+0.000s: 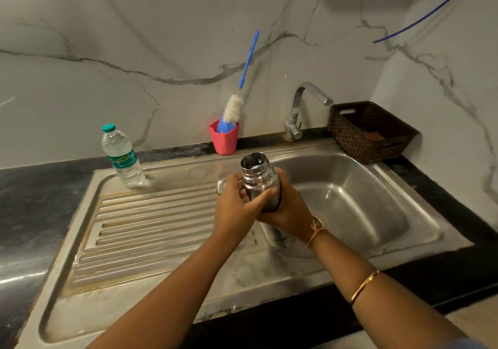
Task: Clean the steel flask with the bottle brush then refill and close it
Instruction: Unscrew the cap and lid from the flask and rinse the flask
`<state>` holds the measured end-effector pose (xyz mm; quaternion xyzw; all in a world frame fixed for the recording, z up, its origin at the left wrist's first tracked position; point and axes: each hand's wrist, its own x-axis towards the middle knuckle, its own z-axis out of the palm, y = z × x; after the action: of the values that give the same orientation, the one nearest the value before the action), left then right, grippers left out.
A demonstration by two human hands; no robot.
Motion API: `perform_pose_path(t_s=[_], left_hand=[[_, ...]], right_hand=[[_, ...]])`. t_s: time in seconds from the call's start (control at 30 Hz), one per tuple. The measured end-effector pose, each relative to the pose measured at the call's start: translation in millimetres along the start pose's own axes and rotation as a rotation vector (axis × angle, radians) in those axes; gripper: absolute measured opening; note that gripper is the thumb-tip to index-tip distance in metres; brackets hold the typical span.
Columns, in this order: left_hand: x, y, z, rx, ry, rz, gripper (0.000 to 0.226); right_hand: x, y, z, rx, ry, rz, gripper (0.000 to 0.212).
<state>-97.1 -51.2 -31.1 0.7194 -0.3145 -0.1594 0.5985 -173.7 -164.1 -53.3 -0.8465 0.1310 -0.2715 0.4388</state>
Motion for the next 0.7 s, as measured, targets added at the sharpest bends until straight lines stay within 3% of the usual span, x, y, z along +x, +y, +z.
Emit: perform_pose_path(t_s=[0.1, 0.2, 0.33, 0.43, 0.6, 0.7], left_hand=[[-0.7, -17.0, 21.4, 0.051, -0.140, 0.051, 0.072], [-3.8, -49.7, 38.5, 0.300, -0.226, 0.050, 0.075], [-3.3, -98.1, 56.1, 0.741, -0.337, 0.006, 0.051], [2.9, -116.9, 61.9, 0.955, -0.403, 0.005, 0.051], [4.8, -128.0, 67.7, 0.975, -0.281, 0.061, 0.079], [6.0, -136.2, 68.7, 0.934, -0.219, 0.044, 0.077]], right_hand=[[-3.8, 16.9, -29.0, -0.050, -0.006, 0.037, 0.087], [-7.4, 38.0, -53.4, -0.109, 0.003, 0.078, 0.087], [-5.1, 69.5, -77.8, -0.180, -0.003, 0.170, 0.086], [-0.1, 96.7, -91.1, -0.266, -0.068, 0.219, 0.087], [12.1, 135.0, -102.6, -0.434, -0.179, 0.272, 0.092], [19.3, 151.3, -105.4, -0.531, -0.238, 0.272, 0.094]])
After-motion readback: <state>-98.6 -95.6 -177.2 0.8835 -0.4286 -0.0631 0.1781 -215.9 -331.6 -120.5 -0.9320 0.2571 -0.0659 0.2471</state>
